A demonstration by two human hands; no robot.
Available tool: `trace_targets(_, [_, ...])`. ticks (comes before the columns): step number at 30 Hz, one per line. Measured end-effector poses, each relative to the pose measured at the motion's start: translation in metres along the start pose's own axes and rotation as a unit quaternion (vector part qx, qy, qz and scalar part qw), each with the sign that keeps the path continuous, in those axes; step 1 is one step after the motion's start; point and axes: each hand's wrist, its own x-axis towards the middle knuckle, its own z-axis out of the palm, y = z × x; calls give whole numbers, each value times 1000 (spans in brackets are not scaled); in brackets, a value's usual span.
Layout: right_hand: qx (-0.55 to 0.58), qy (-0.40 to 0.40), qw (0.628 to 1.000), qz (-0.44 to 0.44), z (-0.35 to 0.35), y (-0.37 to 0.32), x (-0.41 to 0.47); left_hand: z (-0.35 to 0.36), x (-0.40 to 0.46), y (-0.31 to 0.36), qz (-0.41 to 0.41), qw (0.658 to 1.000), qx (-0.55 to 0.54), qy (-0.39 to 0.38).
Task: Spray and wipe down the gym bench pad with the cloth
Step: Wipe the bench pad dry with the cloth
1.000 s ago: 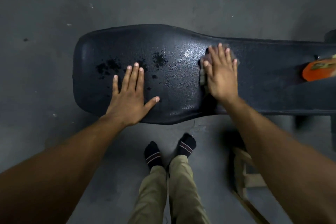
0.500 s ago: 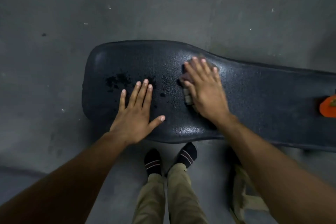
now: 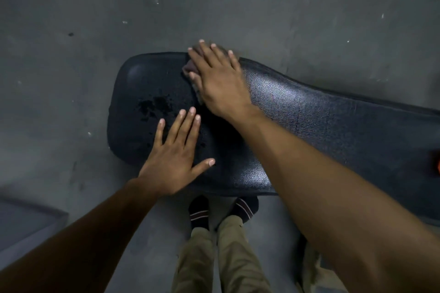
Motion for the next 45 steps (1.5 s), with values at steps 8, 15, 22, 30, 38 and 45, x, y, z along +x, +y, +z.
trace_targets(8, [34, 36, 990, 133, -17, 82, -66, -4, -2, -2, 4, 1000, -14, -7])
trace_targets(15, [48, 71, 961, 262, -24, 101, -80, -6, -2, 1, 1, 1000, -25, -4])
trace_targets(22, [23, 28, 994, 99, 15, 12, -96, -13, -1, 0, 3, 998, -51, -35])
trace_targets(30, [-25, -25, 995, 95, 40, -17, -216, -23, 1, -14, 51, 986, -130, -91])
trace_targets(38, [26, 55, 960, 274, 35, -37, -152, -25, -23, -68, 35, 993, -105, 38])
trace_targets(45, [11, 33, 990, 137, 77, -118, -171, -16, -28, -109, -20, 998, -60, 0])
